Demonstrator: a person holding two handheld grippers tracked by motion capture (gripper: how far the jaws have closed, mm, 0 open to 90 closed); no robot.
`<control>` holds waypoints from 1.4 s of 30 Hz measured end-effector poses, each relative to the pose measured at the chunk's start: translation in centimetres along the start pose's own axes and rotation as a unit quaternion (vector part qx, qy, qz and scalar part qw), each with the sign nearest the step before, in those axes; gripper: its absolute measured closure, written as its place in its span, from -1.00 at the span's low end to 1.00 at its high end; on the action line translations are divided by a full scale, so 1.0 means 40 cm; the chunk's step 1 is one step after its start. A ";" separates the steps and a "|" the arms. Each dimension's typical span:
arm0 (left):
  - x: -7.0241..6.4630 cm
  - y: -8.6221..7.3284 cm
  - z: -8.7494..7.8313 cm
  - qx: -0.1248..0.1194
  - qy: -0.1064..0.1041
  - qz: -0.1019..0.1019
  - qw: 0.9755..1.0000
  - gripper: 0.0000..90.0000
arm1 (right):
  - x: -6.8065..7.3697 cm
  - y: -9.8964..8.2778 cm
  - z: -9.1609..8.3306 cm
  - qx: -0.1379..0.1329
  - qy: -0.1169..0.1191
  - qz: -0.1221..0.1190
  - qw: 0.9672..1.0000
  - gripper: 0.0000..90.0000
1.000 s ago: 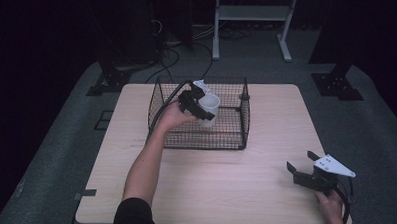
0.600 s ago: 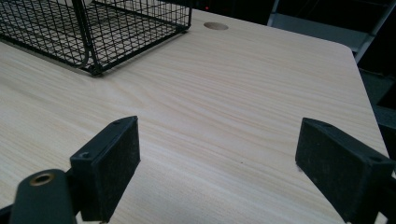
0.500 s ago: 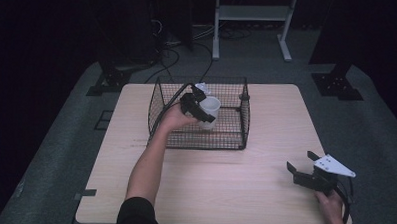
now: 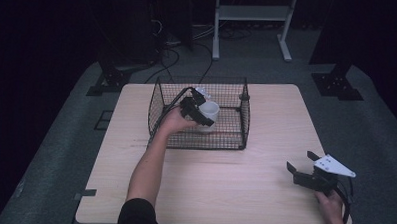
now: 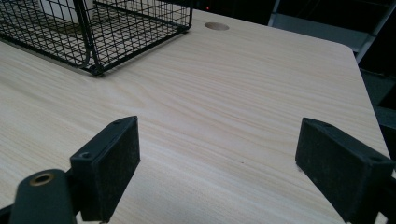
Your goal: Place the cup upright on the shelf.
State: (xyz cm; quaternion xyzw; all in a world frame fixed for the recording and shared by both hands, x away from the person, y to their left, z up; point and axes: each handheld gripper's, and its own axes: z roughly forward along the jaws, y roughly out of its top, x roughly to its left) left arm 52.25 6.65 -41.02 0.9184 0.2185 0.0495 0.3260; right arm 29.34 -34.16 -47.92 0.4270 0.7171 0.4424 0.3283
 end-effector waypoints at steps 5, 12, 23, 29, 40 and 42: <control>-0.002 0.000 0.004 0.005 0.000 0.001 1.000 -0.52 | -0.001 0.000 0.001 0.000 0.001 0.002 1.000 -0.71; 0.002 -0.001 0.008 0.010 0.003 0.004 1.000 -0.52 | -0.001 0.000 0.001 -0.001 0.001 0.002 1.000 -0.71; -0.002 -0.001 0.003 0.027 0.019 0.014 0.999 -0.55 | -0.001 0.000 0.000 -0.002 0.000 0.002 1.000 -0.71; 0.000 -0.003 0.001 0.029 0.017 0.013 0.999 -0.56 | -0.001 0.000 0.000 -0.002 0.000 0.003 1.000 -0.71; -0.012 0.008 -0.023 0.005 0.021 0.008 1.000 -0.80 | 0.000 0.000 0.000 -0.002 -0.001 0.002 1.000 -0.71; -0.014 0.009 -0.033 -0.002 0.021 0.008 1.000 -0.84 | 0.000 0.000 0.000 -0.002 -0.001 0.003 1.000 -0.71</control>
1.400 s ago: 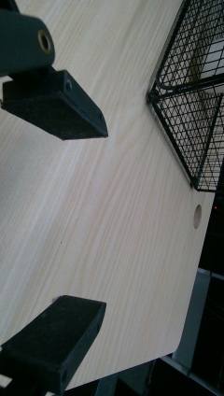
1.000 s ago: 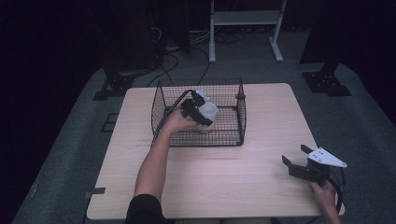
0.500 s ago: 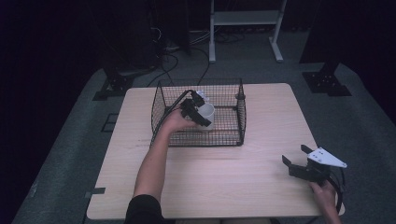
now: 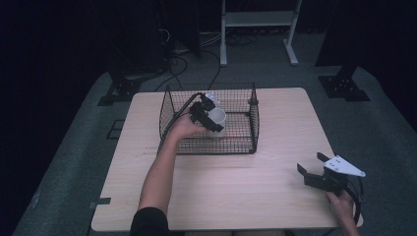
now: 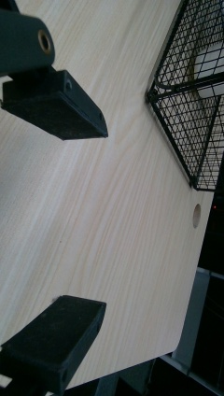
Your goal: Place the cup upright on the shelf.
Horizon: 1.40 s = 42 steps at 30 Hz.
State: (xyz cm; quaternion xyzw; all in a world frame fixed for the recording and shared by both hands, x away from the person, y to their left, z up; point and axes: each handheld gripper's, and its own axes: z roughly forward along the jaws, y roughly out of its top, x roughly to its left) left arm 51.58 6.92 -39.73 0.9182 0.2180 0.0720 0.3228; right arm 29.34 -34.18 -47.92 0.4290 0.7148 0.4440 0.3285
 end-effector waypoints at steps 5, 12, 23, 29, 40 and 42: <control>-0.007 0.002 -0.019 -0.010 0.009 0.003 1.000 -0.90 | 0.000 0.000 0.000 0.001 0.000 0.000 1.000 -0.71; -0.016 0.004 -0.045 -0.026 0.013 0.005 1.000 -0.92 | 0.000 0.000 0.000 0.001 -0.001 0.000 1.000 -0.71; -0.039 0.012 -0.097 -0.050 0.021 0.019 0.998 -0.93 | 0.000 0.000 0.001 0.001 -0.001 0.001 1.000 -0.71; -0.051 0.008 -0.122 -0.056 0.025 0.025 0.998 -0.93 | 0.000 0.000 0.001 0.001 -0.002 0.001 1.000 -0.71; -0.083 -0.016 -0.165 -0.072 0.029 0.025 0.997 -0.93 | -0.001 0.000 0.000 0.002 -0.002 0.002 1.000 -0.71; -0.090 -0.022 -0.173 -0.078 0.036 0.028 0.996 -0.93 | -0.001 0.000 0.001 0.002 -0.003 0.002 1.000 -0.71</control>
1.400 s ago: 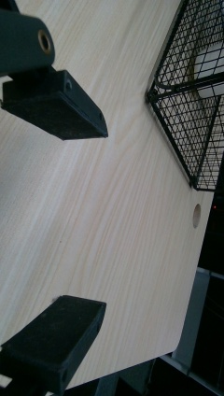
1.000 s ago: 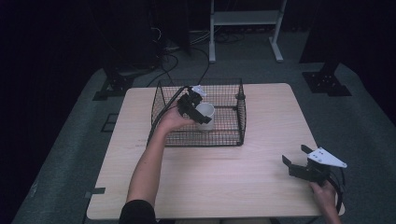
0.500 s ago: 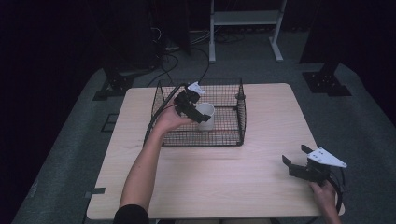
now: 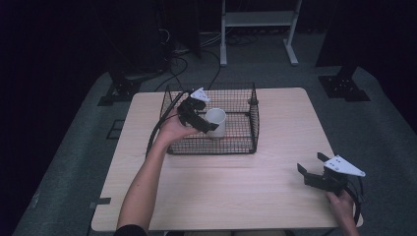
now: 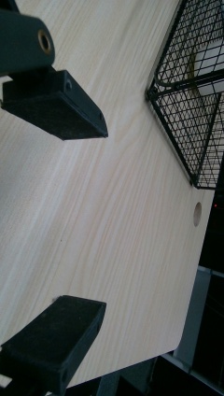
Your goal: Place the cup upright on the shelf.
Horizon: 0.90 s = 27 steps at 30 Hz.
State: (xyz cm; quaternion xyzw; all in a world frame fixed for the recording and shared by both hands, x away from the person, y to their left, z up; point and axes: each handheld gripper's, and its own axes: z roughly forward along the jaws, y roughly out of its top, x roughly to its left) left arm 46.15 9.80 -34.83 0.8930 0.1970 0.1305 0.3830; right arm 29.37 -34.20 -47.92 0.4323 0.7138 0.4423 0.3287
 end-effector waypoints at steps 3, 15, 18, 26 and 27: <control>-0.005 -0.010 -0.014 -0.006 0.004 -0.003 1.000 -0.92 | 0.000 0.000 0.000 0.000 0.000 0.001 1.000 -0.71; -0.031 -0.040 -0.051 -0.014 0.009 -0.004 1.000 -0.92 | 0.000 0.000 0.001 0.001 -0.001 0.001 1.000 -0.71; -0.039 -0.045 -0.061 -0.020 0.010 -0.006 1.000 -0.92 | 0.000 0.000 0.001 0.001 -0.001 0.001 1.000 -0.71; -0.069 -0.064 -0.091 -0.029 0.018 0.000 0.999 -0.92 | -0.001 0.000 0.001 0.001 -0.002 0.001 1.000 -0.71; -0.072 -0.066 -0.093 -0.030 0.019 -0.001 0.999 -0.92 | -0.001 0.000 0.001 0.001 -0.002 0.001 1.000 -0.71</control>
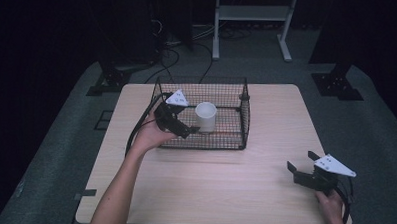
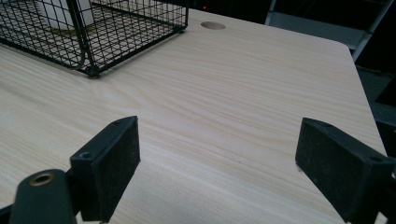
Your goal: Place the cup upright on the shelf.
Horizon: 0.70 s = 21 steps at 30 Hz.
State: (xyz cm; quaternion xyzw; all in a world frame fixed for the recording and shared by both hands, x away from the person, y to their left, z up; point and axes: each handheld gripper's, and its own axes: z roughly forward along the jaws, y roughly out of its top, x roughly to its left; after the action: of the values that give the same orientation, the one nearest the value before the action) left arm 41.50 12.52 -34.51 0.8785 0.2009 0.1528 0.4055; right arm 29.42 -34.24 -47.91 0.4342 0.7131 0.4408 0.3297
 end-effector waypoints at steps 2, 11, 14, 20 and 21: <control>-0.007 -0.007 -0.009 0.000 0.000 0.001 1.000 -0.92 | 0.000 0.000 0.000 0.000 0.000 0.001 1.000 -0.71; -0.036 -0.037 -0.042 -0.010 0.004 0.001 1.000 -0.92 | 0.001 0.000 0.000 0.001 -0.001 0.004 1.000 -0.71; -0.047 -0.048 -0.050 -0.013 0.005 0.001 1.000 -0.92 | 0.000 0.000 0.000 0.001 -0.001 0.003 1.000 -0.71; -0.068 -0.069 -0.065 -0.018 0.004 0.002 1.000 -0.92 | 0.000 0.000 0.001 0.002 -0.001 0.002 1.000 -0.71; -0.072 -0.073 -0.068 -0.020 0.006 0.003 1.000 -0.92 | 0.000 0.000 0.001 0.002 -0.001 0.002 1.000 -0.71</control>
State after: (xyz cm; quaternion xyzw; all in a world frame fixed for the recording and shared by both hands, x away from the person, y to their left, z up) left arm 37.15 14.65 -35.36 0.8701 0.1975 0.1634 0.4209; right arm 29.45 -34.21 -47.91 0.4367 0.7129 0.4392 0.3290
